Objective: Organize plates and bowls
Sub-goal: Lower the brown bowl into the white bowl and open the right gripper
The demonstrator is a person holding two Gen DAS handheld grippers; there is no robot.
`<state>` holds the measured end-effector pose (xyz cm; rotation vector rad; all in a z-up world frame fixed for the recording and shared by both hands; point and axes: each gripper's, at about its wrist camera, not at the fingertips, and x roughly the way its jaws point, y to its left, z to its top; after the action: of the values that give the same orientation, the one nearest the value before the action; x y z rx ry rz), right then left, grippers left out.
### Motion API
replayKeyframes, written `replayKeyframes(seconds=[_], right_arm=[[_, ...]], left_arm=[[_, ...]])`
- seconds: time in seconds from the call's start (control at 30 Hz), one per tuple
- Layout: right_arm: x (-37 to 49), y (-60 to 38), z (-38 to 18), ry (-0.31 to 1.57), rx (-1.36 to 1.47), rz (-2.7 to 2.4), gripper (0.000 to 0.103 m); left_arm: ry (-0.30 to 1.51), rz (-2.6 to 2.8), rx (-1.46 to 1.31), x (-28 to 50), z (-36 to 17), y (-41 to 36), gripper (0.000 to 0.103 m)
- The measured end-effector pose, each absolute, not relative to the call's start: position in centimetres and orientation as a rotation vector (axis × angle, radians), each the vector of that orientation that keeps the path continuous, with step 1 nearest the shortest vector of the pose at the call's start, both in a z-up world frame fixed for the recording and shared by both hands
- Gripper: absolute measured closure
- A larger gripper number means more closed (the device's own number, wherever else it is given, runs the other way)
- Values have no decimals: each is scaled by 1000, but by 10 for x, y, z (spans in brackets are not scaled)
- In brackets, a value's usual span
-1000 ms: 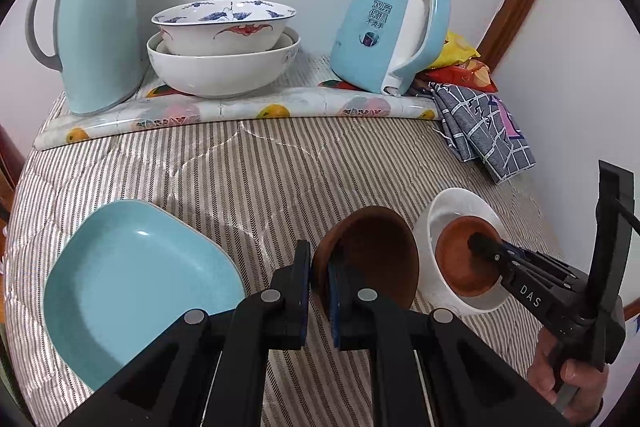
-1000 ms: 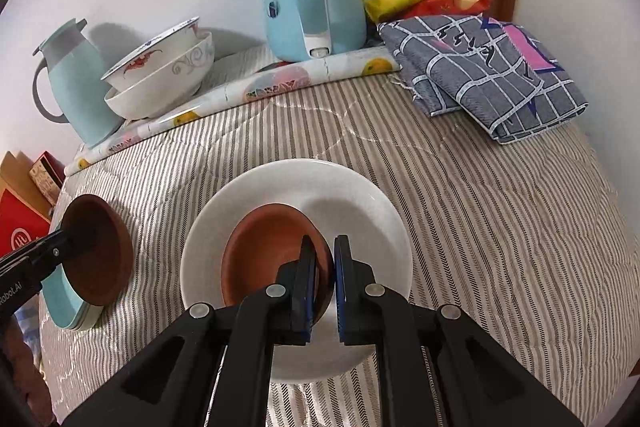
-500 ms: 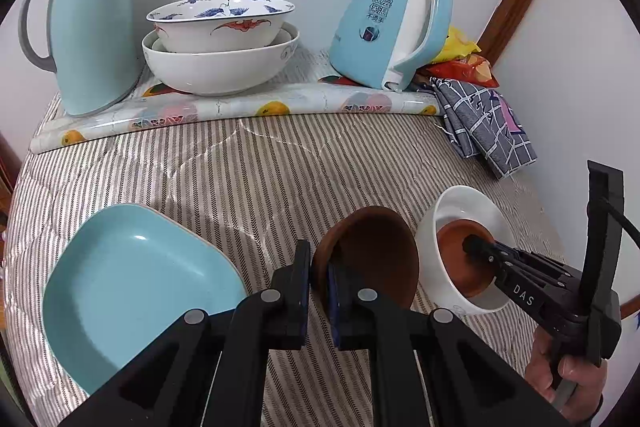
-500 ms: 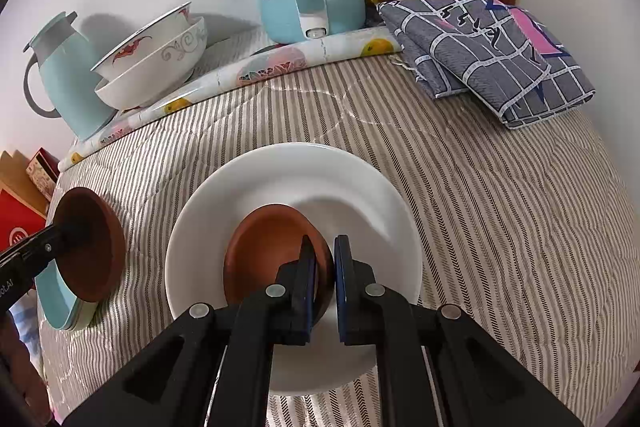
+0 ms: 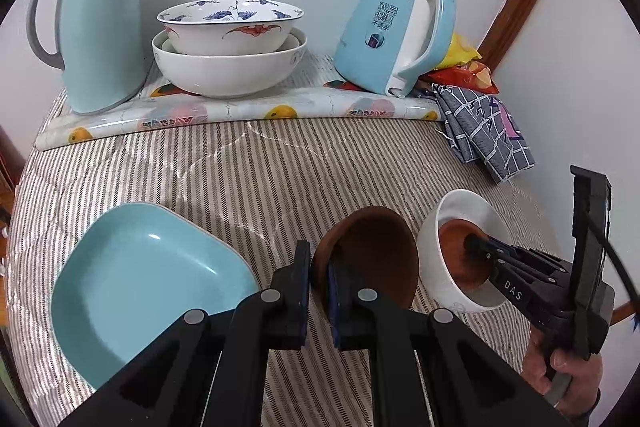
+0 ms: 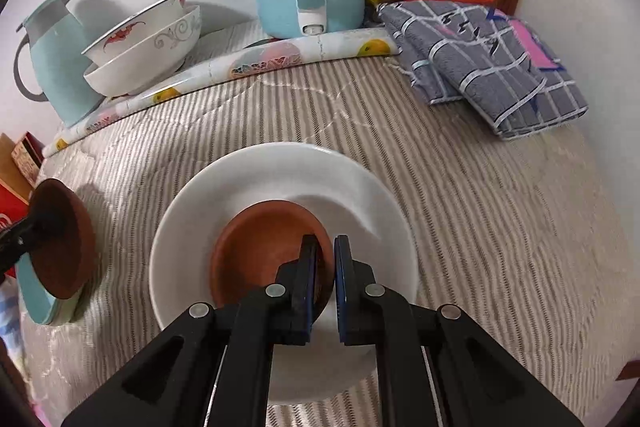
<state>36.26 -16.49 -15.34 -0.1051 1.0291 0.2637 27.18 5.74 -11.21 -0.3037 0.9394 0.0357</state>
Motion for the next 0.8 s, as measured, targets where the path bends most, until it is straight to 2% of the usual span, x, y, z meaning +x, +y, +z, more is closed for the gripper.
replayKeyframes(seconds=[0.23,0.4,0.8], right_arm=[[360,-166,-153,1024,-115,259,94],[357,-172,-147,1010,-89,262,88],[335,-185,-121,955,-66,271,88]], left_arm=[[938,35,-309,271,-112,58,95],[934,33,-309,268,-110,57,95],[901,28,-297,253,-91,45,95]])
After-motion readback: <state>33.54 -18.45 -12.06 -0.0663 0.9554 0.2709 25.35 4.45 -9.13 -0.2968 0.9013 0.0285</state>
